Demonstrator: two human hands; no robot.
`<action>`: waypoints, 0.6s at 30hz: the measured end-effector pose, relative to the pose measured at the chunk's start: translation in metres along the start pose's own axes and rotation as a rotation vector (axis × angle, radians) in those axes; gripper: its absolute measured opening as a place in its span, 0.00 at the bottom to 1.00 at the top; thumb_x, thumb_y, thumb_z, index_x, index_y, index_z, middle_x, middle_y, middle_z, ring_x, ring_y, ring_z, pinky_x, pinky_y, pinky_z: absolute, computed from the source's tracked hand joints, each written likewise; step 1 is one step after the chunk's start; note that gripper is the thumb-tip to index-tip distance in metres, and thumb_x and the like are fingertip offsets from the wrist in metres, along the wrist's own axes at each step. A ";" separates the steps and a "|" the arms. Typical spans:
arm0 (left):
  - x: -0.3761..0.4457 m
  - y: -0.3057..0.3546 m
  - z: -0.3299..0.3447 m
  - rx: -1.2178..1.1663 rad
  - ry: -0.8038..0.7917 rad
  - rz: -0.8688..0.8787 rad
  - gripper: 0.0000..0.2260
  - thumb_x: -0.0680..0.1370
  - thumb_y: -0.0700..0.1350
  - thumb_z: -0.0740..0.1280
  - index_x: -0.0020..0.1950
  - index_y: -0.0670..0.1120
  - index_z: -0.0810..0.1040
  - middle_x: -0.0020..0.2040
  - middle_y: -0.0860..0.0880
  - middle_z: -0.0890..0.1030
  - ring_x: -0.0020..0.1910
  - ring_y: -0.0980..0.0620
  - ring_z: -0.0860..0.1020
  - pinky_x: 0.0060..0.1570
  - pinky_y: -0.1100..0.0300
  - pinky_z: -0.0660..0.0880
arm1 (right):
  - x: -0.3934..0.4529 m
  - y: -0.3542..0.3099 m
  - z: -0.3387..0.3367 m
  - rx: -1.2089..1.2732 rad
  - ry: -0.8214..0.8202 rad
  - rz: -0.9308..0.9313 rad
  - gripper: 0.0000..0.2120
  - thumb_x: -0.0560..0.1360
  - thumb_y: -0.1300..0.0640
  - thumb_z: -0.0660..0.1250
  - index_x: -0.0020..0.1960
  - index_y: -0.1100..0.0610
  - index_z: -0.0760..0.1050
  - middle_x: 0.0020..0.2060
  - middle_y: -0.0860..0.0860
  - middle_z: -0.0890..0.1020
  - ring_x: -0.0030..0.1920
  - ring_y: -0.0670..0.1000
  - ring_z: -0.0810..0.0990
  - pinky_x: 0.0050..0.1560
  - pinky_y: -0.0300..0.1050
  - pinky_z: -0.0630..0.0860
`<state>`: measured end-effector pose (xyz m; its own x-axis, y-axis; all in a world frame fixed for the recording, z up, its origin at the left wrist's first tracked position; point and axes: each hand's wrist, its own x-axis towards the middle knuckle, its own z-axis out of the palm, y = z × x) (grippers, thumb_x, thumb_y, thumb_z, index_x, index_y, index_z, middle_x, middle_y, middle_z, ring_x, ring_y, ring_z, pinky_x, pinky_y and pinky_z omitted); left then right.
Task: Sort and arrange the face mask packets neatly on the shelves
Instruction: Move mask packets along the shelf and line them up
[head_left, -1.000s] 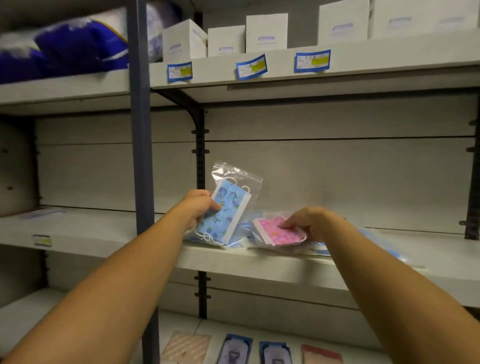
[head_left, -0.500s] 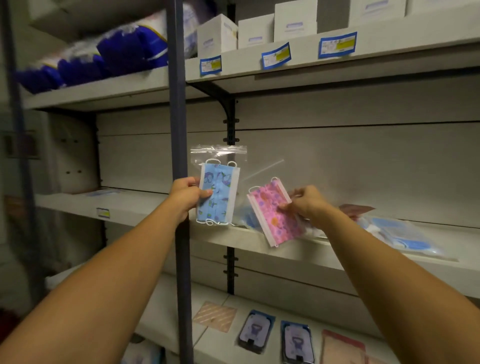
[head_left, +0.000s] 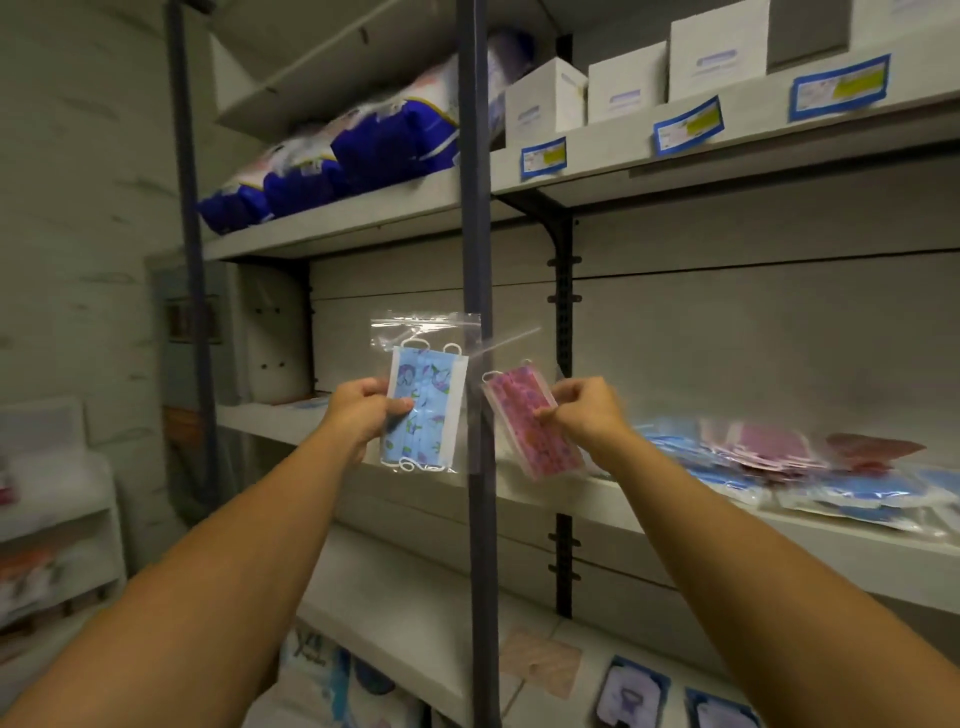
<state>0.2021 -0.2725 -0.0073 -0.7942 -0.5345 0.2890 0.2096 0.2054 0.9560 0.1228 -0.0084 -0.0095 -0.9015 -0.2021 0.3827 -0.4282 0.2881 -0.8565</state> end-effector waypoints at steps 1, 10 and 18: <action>0.004 -0.003 -0.013 0.005 0.011 -0.013 0.13 0.74 0.34 0.74 0.58 0.38 0.80 0.53 0.42 0.84 0.51 0.42 0.84 0.51 0.45 0.82 | 0.003 -0.003 0.014 0.013 -0.004 -0.002 0.06 0.73 0.59 0.76 0.48 0.53 0.81 0.47 0.51 0.84 0.50 0.52 0.83 0.53 0.55 0.83; 0.039 -0.022 -0.121 0.027 0.057 0.009 0.11 0.74 0.35 0.75 0.55 0.40 0.81 0.51 0.43 0.86 0.48 0.43 0.85 0.48 0.46 0.83 | 0.014 -0.040 0.132 0.160 -0.069 -0.001 0.15 0.75 0.60 0.75 0.60 0.54 0.79 0.51 0.49 0.82 0.48 0.49 0.81 0.44 0.46 0.81; 0.058 -0.055 -0.213 0.065 0.132 0.026 0.09 0.72 0.35 0.77 0.49 0.41 0.82 0.47 0.43 0.86 0.44 0.45 0.86 0.46 0.47 0.83 | 0.029 -0.065 0.220 0.262 -0.095 0.046 0.25 0.75 0.64 0.73 0.70 0.62 0.73 0.61 0.55 0.80 0.50 0.50 0.78 0.43 0.41 0.76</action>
<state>0.2660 -0.4891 -0.0318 -0.7063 -0.6303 0.3223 0.1887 0.2712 0.9439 0.1381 -0.2394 -0.0184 -0.9044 -0.2849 0.3176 -0.3449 0.0500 -0.9373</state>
